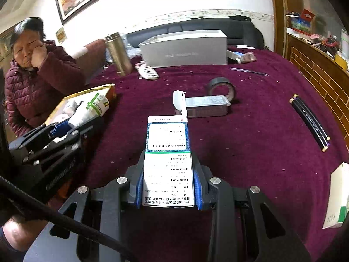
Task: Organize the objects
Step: 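Carry the bottle with the left gripper while the right carries the medicine box to the tray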
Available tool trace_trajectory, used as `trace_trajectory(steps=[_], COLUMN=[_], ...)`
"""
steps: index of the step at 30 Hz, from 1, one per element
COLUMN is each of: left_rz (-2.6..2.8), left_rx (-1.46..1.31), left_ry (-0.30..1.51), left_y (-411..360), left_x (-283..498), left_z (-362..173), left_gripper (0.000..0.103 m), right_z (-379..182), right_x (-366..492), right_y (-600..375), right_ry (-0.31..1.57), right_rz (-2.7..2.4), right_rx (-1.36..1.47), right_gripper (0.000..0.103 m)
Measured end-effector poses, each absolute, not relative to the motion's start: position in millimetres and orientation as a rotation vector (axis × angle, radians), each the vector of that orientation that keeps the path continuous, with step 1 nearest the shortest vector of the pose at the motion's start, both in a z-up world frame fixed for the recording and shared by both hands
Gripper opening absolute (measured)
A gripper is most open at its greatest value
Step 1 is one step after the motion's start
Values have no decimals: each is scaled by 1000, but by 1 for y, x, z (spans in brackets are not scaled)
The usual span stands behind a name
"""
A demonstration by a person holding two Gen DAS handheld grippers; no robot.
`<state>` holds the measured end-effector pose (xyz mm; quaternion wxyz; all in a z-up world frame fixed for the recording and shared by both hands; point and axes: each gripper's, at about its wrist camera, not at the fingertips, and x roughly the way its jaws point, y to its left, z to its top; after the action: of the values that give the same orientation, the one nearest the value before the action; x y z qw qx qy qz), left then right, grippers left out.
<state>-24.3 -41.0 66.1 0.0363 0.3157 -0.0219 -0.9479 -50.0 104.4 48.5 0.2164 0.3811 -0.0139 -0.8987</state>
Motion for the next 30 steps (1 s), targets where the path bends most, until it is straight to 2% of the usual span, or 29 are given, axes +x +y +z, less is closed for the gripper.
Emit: trace_trajectory(steps=[12, 20, 30], left_rz=[-2841, -2711, -2570], left_rx=[904, 960, 1051], left_ry=[24, 298, 463], left_y=[-116, -205, -271], left_x=[31, 54, 49], left_z=[69, 50, 25], left_gripper=[28, 29, 29], right_z=[55, 54, 45], right_x=[-28, -17, -32], right_y=[25, -41, -106], right_ry=[66, 138, 276], right_rz=[-2369, -2261, -2228], right_rx=[1018, 1006, 1034], right_gripper=[32, 33, 33])
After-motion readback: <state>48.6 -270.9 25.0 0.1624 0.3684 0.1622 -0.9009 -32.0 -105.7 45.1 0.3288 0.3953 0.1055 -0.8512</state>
